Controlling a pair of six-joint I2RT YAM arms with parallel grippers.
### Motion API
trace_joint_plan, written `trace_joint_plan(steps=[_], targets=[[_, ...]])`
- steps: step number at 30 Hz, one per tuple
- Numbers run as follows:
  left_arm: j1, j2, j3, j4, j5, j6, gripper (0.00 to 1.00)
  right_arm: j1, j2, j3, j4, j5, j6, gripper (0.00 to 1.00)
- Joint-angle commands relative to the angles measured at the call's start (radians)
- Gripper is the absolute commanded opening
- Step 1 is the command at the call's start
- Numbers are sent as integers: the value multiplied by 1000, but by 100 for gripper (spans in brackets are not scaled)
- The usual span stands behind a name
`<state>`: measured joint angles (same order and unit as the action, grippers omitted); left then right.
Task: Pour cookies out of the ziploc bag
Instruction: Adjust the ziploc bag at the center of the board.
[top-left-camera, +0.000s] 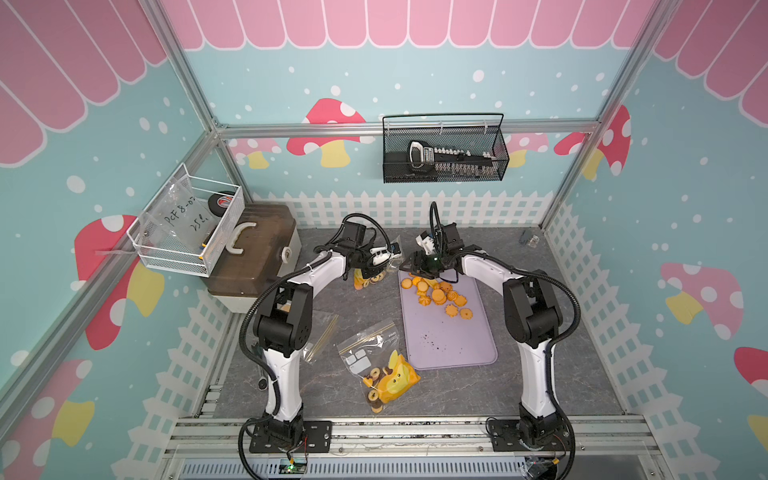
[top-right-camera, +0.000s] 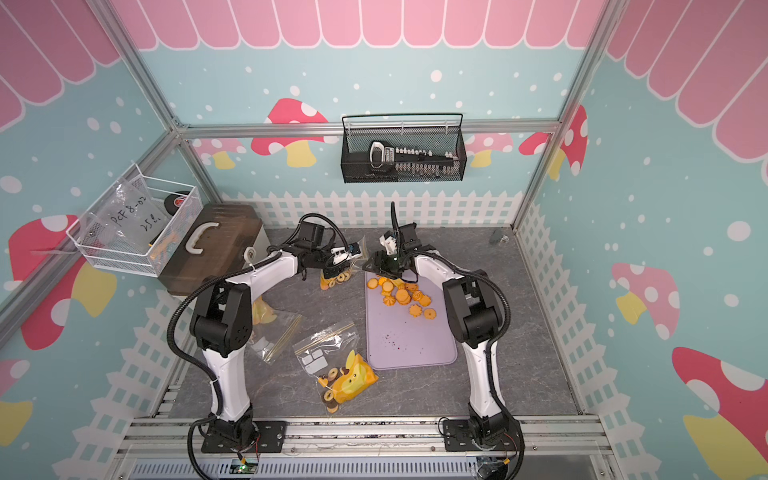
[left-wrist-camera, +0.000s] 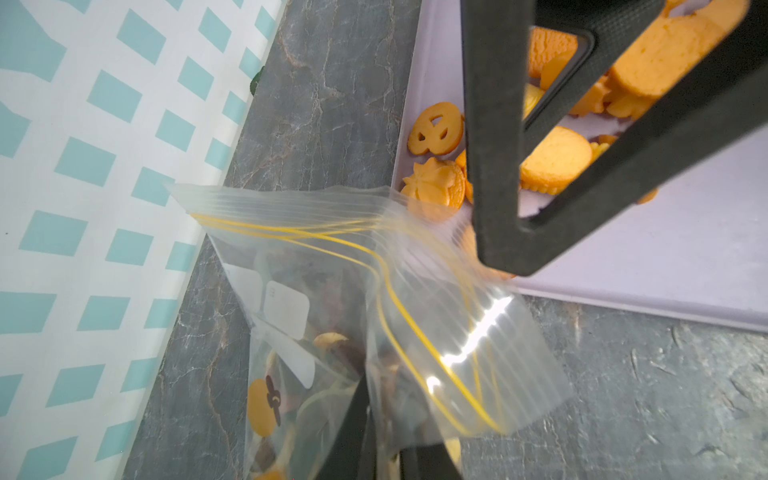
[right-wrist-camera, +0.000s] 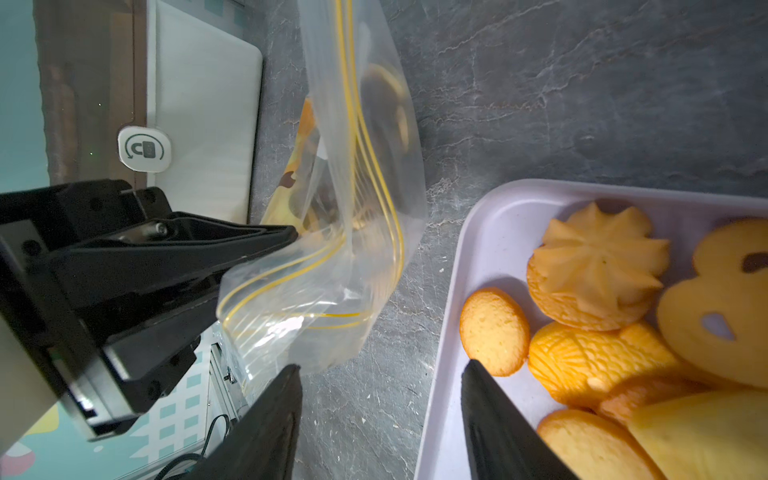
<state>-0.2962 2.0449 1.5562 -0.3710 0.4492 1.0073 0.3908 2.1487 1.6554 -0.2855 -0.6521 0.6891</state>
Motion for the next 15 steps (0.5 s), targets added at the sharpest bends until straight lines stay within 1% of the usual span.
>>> trace_joint_plan(steps=[1, 8, 15], targets=[[-4, -36, -28, 19, 40, -10, 14, -4, 31, 58, 5, 11, 6, 60], [-6, -60, -68, 40, 52, -25, 12, 2, 91, 118, 0, 32, 19, 60], [-6, -83, -91, 45, 58, -35, 11, 4, 80, 91, 2, 55, 6, 61]])
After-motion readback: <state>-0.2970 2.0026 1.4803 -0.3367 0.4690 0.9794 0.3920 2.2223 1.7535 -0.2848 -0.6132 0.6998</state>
